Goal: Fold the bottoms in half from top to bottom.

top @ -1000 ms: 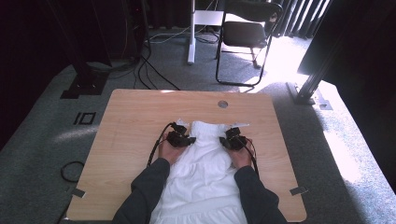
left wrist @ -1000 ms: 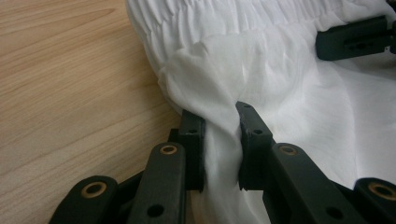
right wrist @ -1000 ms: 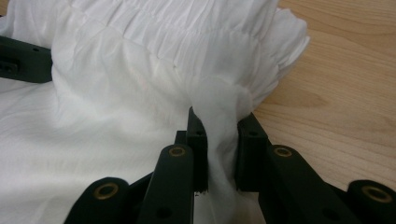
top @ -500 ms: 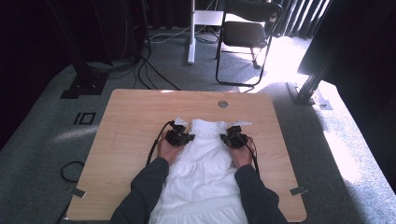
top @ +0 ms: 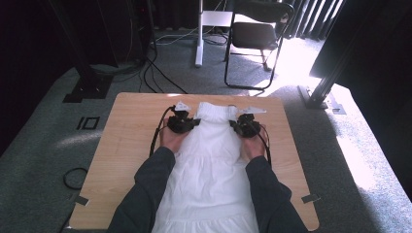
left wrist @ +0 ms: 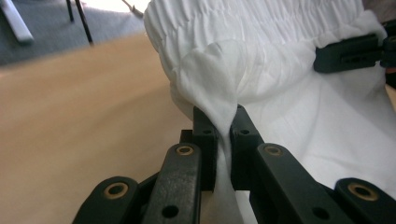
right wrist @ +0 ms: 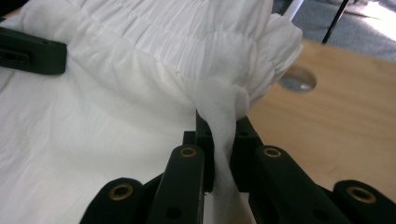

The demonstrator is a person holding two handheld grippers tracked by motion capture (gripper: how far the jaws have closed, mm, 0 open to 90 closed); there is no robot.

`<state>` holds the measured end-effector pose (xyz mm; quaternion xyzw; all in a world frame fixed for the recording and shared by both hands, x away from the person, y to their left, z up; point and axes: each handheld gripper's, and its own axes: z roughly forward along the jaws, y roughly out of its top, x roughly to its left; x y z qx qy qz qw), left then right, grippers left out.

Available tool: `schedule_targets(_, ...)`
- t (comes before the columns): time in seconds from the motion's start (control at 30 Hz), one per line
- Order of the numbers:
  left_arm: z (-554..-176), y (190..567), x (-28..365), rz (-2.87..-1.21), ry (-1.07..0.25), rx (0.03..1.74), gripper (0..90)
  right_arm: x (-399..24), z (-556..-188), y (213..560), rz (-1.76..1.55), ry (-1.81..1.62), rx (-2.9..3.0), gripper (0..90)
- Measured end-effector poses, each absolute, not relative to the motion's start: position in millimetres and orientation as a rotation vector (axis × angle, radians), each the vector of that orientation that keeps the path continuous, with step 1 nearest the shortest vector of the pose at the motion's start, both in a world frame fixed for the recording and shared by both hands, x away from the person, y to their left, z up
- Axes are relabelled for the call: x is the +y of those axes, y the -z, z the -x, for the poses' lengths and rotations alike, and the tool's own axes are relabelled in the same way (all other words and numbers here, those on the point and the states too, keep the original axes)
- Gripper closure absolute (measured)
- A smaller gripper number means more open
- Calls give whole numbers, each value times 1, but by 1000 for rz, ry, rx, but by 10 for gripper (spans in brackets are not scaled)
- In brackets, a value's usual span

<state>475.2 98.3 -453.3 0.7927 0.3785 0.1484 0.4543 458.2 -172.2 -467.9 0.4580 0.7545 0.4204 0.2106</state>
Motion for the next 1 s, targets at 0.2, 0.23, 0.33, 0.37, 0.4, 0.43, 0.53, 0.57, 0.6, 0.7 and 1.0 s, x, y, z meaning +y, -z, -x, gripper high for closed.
schedule_targets(0.2,-481,380,97,-1902,-493,832,854,-178,-466,389,-1159,-1279,1953,857)
schedule_targets(0.23,-480,370,97,-1886,-507,815,854,-178,-466,389,-1159,-1279,1953,857)
schedule_targets(0.33,-472,353,97,-1862,-523,788,852,-180,-461,357,-1120,-1307,1930,855)
schedule_targets(0.37,-470,352,98,-1863,-520,787,852,-180,-461,357,-1120,-1307,1930,855)
schedule_targets(0.4,-470,352,98,-1863,-520,787,851,-180,-461,357,-1120,-1307,1930,855)
schedule_targets(0.43,-463,352,98,-1880,-515,771,849,-180,-459,356,-1114,-1305,1938,854)
schedule_targets(0.53,-447,358,101,-1902,-493,751,847,-183,-441,363,-1088,-1295,1996,852)
schedule_targets(0.57,-437,360,101,-1913,-495,735,846,-184,-436,366,-1084,-1303,2004,852)
schedule_targets(0.6,-428,362,102,-1919,-488,714,845,-185,-426,370,-1082,-1308,2023,851)
schedule_targets(0.7,-396,370,107,-1936,-469,670,841,-189,-397,383,-1053,-1330,2067,850)
schedule_targets(1.0,-278,458,126,-2040,-313,578,824,-196,-281,448,-989,-1389,2216,840)
